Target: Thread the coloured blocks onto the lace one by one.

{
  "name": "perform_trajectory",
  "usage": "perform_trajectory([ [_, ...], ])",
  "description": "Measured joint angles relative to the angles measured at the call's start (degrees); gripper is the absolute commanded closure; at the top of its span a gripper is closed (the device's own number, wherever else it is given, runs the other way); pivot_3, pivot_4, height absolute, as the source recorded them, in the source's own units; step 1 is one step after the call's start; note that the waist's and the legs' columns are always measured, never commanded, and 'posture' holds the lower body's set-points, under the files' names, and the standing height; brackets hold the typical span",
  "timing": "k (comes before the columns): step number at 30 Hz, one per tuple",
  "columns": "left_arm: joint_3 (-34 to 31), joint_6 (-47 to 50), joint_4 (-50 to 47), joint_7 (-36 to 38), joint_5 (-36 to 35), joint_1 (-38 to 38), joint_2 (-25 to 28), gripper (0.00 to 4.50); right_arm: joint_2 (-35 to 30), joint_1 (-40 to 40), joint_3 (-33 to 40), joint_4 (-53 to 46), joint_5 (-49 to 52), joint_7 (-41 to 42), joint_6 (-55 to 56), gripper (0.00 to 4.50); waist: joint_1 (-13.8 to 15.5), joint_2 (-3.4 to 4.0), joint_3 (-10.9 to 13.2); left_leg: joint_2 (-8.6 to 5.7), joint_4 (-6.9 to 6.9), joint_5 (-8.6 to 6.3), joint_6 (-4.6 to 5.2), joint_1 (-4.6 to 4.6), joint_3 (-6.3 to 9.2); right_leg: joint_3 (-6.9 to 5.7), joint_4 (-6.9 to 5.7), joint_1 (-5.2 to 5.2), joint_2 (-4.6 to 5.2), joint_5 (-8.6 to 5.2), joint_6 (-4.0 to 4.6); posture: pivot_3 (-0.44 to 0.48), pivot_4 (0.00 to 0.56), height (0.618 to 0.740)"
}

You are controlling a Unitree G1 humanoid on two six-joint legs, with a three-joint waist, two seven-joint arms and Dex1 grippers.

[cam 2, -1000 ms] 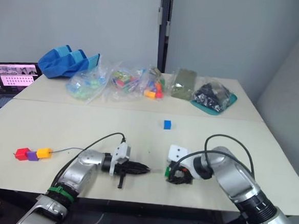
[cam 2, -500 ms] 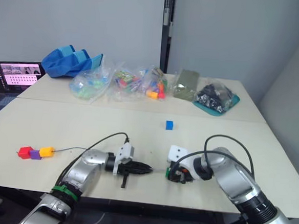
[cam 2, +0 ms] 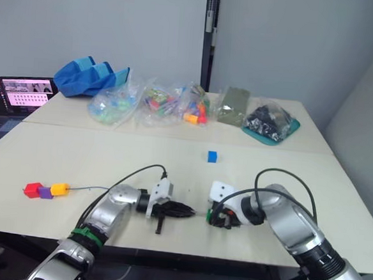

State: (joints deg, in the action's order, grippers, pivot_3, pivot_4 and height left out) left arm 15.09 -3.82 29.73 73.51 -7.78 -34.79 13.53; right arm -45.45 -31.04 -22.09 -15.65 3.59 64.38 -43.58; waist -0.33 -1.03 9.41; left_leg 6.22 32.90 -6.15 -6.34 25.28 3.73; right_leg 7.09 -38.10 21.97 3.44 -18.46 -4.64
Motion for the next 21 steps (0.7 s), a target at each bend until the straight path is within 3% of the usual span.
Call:
perform_trajectory([
  [7, 1.2, 2.3, 2.1, -0.3, 1.1, -2.7, -2.2, 4.50, 0.1, 0.0, 0.0, 0.1, 0.0, -0.2, 0.1, 3.23, 0.0, 0.00, 0.0, -0.01, 0.00, 0.00, 0.00, 0.00, 0.00, 0.00, 0.00, 0.00, 0.00, 0.00, 0.00, 0.000, 0.150, 0.740],
  [17, 2.2, 3.6, 0.8, -1.4, 2.5, -3.5, 0.0, 1.22, 0.9, 0.0, 0.0, 0.1, 0.0, -0.7, 0.0, 3.23, -0.4, 0.00, 0.0, 0.00, -0.01, 0.00, 0.00, 0.00, 0.01, 0.00, -0.01, 0.02, 0.00, 0.00, 0.00, 0.000, 0.150, 0.740],
  [21, 2.7, 2.8, -0.8, -0.9, 3.3, -3.4, 3.2, 1.22, 1.0, 0.0, 0.0, 0.1, 0.1, -0.8, 0.0, 3.23, -0.8, 0.00, 0.0, 0.00, -0.05, 0.00, 0.00, -0.01, 0.01, 0.01, -0.03, 0.04, -0.01, 0.01, 0.00, 0.000, 0.150, 0.740],
])
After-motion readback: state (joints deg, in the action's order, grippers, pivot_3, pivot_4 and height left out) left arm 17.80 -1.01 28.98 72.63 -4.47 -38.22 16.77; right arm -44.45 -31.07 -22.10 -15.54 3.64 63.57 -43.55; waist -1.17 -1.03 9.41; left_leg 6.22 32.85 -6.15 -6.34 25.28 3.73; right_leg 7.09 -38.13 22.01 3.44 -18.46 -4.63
